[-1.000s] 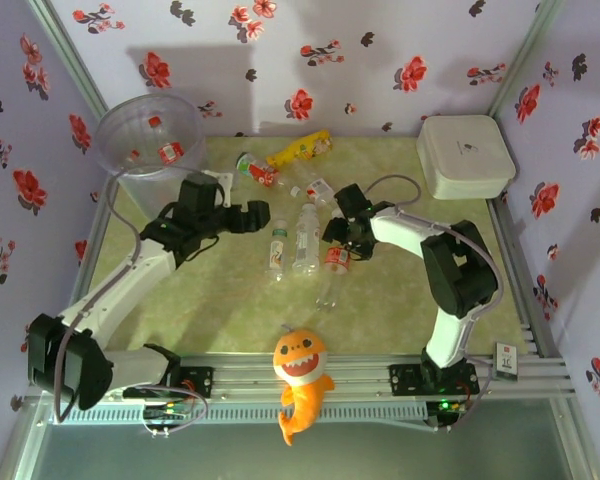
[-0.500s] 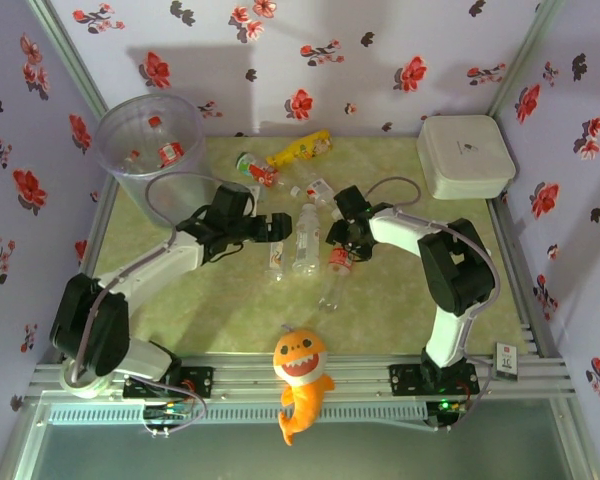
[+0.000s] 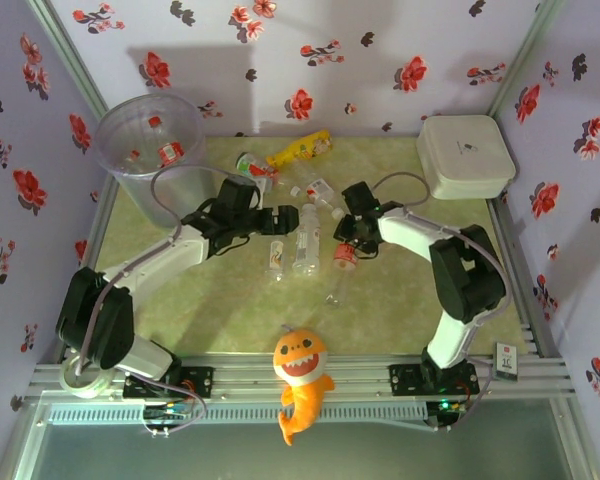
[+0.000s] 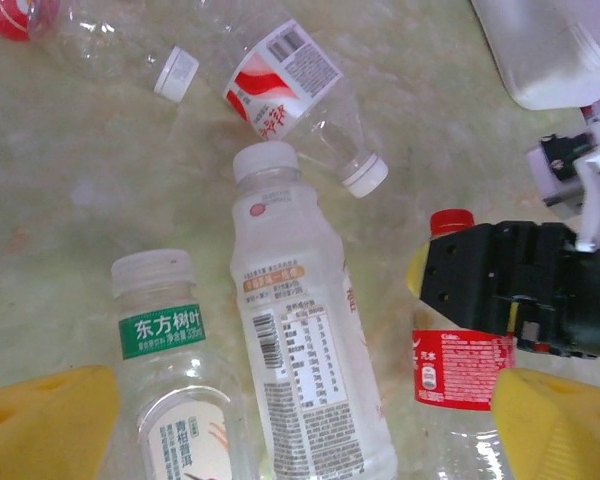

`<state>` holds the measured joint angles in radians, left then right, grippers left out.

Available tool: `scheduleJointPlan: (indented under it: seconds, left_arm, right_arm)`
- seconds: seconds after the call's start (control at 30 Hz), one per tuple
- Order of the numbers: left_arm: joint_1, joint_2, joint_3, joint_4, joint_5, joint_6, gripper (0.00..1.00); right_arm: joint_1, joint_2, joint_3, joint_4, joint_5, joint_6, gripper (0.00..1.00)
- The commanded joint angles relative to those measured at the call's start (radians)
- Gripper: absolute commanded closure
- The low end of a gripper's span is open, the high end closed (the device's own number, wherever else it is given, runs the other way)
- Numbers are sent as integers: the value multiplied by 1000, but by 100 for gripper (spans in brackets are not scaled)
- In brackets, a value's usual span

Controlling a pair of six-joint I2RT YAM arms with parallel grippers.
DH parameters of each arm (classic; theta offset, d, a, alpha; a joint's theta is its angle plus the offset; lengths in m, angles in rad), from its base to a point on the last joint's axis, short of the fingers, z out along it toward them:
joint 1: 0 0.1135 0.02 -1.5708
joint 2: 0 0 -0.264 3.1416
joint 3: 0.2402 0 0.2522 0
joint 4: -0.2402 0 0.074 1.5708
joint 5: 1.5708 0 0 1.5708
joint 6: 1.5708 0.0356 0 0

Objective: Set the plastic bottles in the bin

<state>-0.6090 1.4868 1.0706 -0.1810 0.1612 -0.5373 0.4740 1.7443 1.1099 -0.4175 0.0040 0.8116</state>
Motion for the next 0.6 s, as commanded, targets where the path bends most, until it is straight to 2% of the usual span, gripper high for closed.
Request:
scheduleJointPlan:
  seconds: [0.0,0.1,0.23,0.4,0.57]
  left_arm:
    - [-9,-1,50,-14,0,5,4]
    - [-11,-9,55,3,20,-6,3]
    - [-23,25,61,100,144,-52,2]
    - [-41,95,82,200,289,-108,0]
    - [-75,153,122,181,332,-100,0]
  right_arm:
    - [-19,-90,-4,-25,43,-59,62]
    - [-30,-134,13,-49,57,-115,62]
    - [-31,-182,23,-7,47,-183,63]
    - [-32,-211,3,161,-73,-164,64]
    - [-25,-226,-31,338,-188,-118,66]
